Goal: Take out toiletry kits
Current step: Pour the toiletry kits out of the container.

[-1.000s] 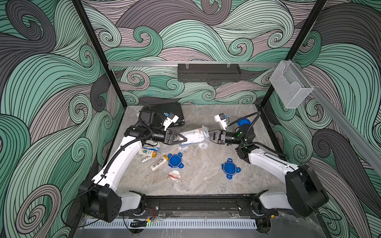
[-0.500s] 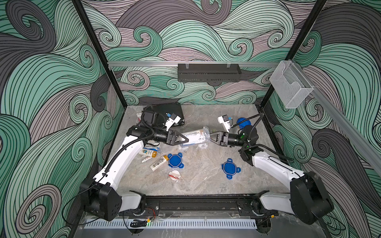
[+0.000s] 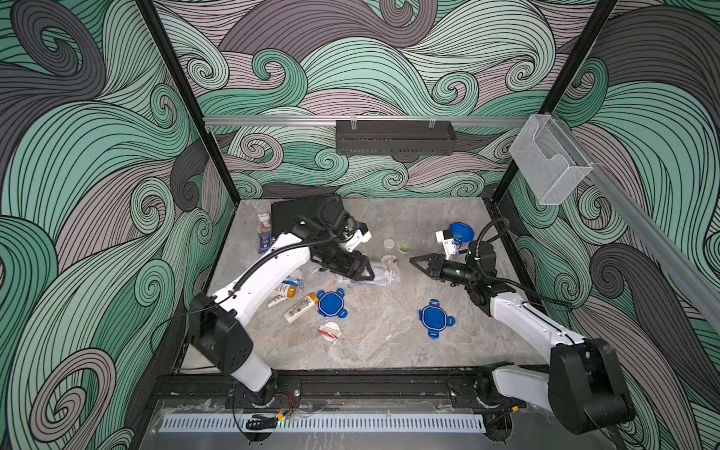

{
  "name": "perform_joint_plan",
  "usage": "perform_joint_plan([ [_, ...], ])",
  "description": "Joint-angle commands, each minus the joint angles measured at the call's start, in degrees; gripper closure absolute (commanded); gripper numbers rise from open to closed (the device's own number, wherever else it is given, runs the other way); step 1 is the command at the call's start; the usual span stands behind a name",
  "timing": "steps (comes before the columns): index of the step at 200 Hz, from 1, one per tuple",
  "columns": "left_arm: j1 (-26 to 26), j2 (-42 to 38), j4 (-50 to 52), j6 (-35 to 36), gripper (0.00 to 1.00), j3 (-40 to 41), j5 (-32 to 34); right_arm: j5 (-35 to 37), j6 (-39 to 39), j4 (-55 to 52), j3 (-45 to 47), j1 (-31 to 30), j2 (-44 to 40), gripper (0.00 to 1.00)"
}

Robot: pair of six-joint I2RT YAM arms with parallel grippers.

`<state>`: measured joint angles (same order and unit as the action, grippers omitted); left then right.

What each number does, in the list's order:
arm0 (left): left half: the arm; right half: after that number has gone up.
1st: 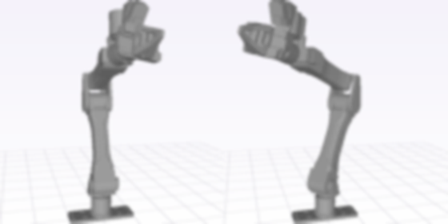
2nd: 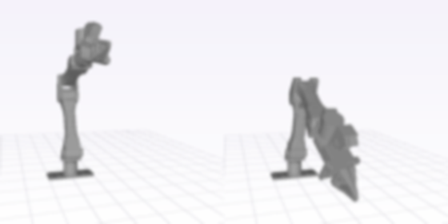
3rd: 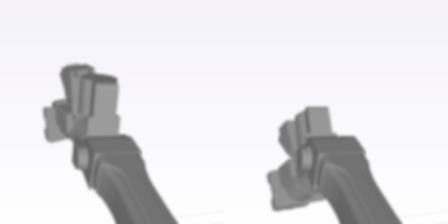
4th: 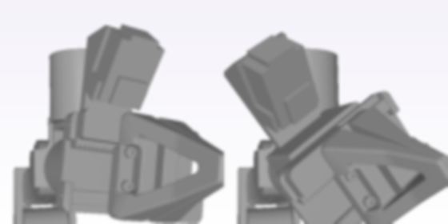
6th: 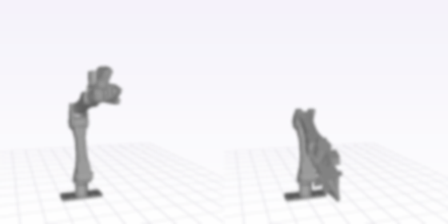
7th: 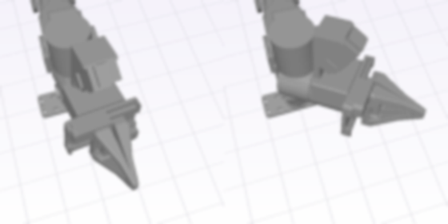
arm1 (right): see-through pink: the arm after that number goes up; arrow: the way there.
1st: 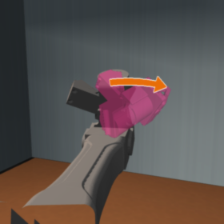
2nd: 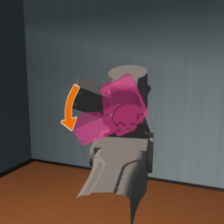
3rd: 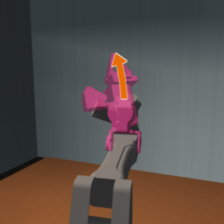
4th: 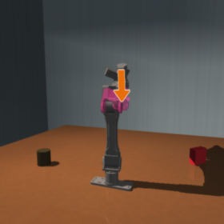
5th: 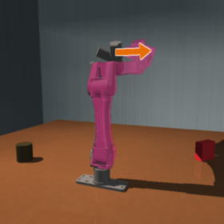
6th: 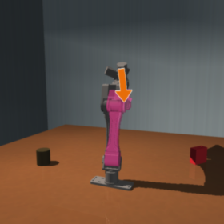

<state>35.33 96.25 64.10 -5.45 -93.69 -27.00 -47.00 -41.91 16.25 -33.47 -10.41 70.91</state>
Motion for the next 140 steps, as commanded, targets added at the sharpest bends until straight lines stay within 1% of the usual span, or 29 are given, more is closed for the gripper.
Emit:
perform_joint_plan([
  [1,2.4,12.6,21.7,-2.4,1.00,-17.8,15.3,3.0,3.5,-5.4,1.1,1.2,0.6,0.79],
  [7,4.7,13.2,23.4,-2.2,1.00,-21.5,17.7,2.9,4.0,-6.2,1.2,1.5,0.5,0.79],
  [15,7.2,12.5,21.9,-1.7,1.00,-24.0,19.6,3.4,4.7,-7.0,1.4,1.4,0.3,0.79],
  [20,8.1,11.7,18.9,-1.5,1.00,-23.3,19.8,3.8,4.7,-7.1,1.6,1.4,0.1,0.79],
  [26,8.4,10.8,14.3,-0.4,1.00,-20.0,19.0,4.2,4.8,-6.9,1.8,1.4,0.0,0.79],
  [30,8.3,11.4,13.5,0.1,1.00,-19.4,19.4,4.5,4.8,-6.8,2.0,1.4,0.1,0.79],
  [35,8.2,13.6,16.2,0.0,1.00,-21.4,21.5,4.6,4.7,-6.5,2.0,1.4,0.1,0.79],
  [38,8.2,15.6,18.9,-0.1,1.00,-24.0,23.0,4.5,4.7,-6.4,2.0,1.4,0.2,0.79],
  [45,8.1,20.6,28.8,-1.6,1.00,-33.6,23.3,4.2,4.6,-6.4,1.8,1.4,0.4,0.79],
  [48,8.3,22.0,31.3,-2.0,1.00,-36.7,22.9,4.0,4.8,-6.5,1.6,1.4,0.5,0.79],
  [51,8.6,22.4,31.8,-2.0,1.00,-37.9,22.9,3.9,4.9,-6.7,1.5,1.4,0.6,0.79],
  [63,10.5,18.9,26.5,-1.5,1.00,-33.4,25.9,3.8,5.1,-6.9,1.7,1.4,0.5,0.79],
  [71,10.3,16.3,21.3,-0.1,1.00,-27.8,26.0,4.0,5.1,-6.7,2.0,1.4,0.4,0.79],
  [76,9.8,15.5,18.4,0.7,1.00,-24.5,27.6,4.1,5.1,-6.5,2.1,1.3,0.4,0.79],
  [83,8.8,16.9,20.4,-0.3,1.00,-25.7,29.4,4.1,5.0,-6.0,2.3,1.3,0.5,0.79],
  [94,8.1,21.2,31.3,-1.3,1.00,-37.1,25.9,3.3,5.0,-5.2,2.4,1.2,0.6,0.79],
  [98,8.2,20.8,31.7,-1.0,1.00,-38.3,24.7,3.0,4.9,-4.8,2.6,1.2,0.5,0.79],
  [103,8.5,19.0,30.1,-0.6,1.00,-37.6,23.9,2.8,4.8,-4.1,2.8,1.0,0.4,0.78],
  [107,8.6,17.0,27.8,-0.4,1.00,-36.3,23.2,2.7,4.7,-3.4,3.1,0.9,0.2,0.78],
  [114,8.0,12.5,22.1,-0.2,1.00,-31.6,21.3,2.4,4.2,-2.3,3.4,0.6,-0.2,0.77],
  [125,5.7,5.5,13.4,1.6,1.00,-22.7,15.4,1.3,3.6,-0.3,3.7,0.2,-1.1,0.75],
  [140,2.4,-2.4,5.8,3.7,0.99,-13.6,6.9,-0.2,2.9,3.1,4.1,-1.1,-3.4,0.70],
])
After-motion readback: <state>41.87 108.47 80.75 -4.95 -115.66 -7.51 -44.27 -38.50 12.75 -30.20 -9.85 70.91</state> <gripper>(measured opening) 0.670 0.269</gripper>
